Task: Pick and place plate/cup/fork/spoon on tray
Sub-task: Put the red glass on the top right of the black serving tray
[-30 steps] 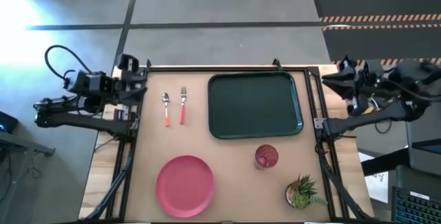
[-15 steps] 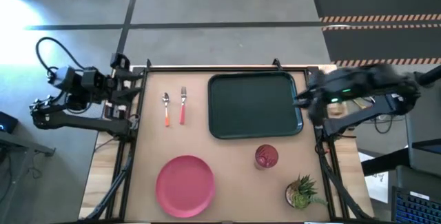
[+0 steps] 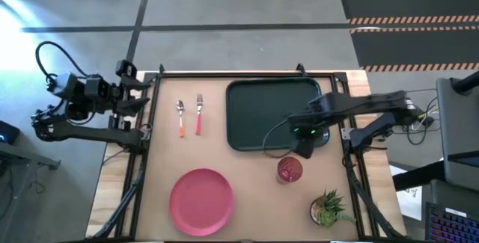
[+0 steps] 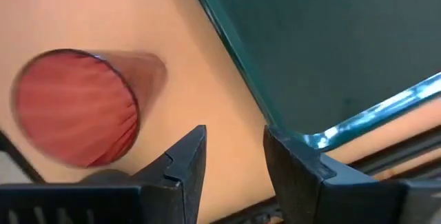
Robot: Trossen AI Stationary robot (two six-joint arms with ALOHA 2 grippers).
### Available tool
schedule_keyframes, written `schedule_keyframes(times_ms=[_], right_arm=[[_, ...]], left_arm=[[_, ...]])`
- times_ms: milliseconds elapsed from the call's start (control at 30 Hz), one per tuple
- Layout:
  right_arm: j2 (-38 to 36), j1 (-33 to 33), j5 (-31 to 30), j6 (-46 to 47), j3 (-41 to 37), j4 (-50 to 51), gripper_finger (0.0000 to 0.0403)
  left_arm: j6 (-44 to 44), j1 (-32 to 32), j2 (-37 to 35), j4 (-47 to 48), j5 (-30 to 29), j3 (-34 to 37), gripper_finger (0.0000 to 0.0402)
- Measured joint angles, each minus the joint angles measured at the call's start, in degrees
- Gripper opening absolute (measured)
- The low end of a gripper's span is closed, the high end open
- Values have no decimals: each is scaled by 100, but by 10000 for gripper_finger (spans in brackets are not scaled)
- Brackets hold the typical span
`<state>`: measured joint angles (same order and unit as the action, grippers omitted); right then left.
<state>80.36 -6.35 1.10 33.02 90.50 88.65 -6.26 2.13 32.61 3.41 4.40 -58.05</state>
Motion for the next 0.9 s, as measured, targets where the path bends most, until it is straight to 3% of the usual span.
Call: schedule_keyframes(times_ms=[400, 900], right_arm=[[480, -92, 1068, -288, 27, -771, 146], [494, -355, 1148, -145, -118, -1117, 147]], left_arm=[[11, 0, -45, 27, 2, 13, 144], [159, -4, -5, 67, 4, 23, 144]])
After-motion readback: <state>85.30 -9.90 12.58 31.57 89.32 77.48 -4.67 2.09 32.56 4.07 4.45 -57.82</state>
